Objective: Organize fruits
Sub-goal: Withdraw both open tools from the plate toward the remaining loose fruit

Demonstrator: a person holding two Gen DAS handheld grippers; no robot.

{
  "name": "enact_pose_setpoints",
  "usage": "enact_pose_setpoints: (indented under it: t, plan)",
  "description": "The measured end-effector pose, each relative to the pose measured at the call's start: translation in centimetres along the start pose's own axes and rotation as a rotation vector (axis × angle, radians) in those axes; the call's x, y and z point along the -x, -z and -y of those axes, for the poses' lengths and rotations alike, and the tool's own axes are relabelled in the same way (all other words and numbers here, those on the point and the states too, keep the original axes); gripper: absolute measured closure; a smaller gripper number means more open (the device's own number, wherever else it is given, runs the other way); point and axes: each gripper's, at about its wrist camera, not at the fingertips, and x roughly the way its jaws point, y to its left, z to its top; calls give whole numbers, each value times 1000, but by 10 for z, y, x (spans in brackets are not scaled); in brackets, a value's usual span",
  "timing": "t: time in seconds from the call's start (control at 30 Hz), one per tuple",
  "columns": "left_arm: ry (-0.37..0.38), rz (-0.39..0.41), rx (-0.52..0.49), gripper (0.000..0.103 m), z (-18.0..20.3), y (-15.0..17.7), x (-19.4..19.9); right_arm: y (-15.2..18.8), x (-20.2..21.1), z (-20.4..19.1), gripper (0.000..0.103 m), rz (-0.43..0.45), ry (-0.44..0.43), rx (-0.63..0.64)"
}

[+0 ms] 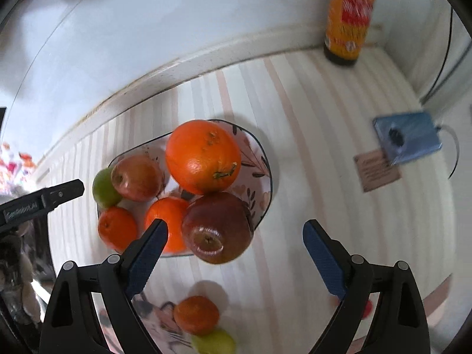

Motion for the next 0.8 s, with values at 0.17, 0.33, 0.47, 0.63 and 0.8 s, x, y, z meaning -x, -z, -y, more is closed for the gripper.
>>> enact_pose_setpoints:
  t: [0.17,0.33,0.47,0.63,0.8]
  plan:
    - [9,50,21,14,2,26,23,12,22,-12,8,27,29,82]
    - [18,90,58,14,0,57,45,24,44,-19,8,51,26,125]
    - [17,137,71,14,2,79,67,38,67,-25,8,77,22,160]
    - [38,169,77,14,3,102,98,59,95,-30,8,103,8,191]
    - [28,220,68,14,7,123,126,80,127,-31,8,145,16,224]
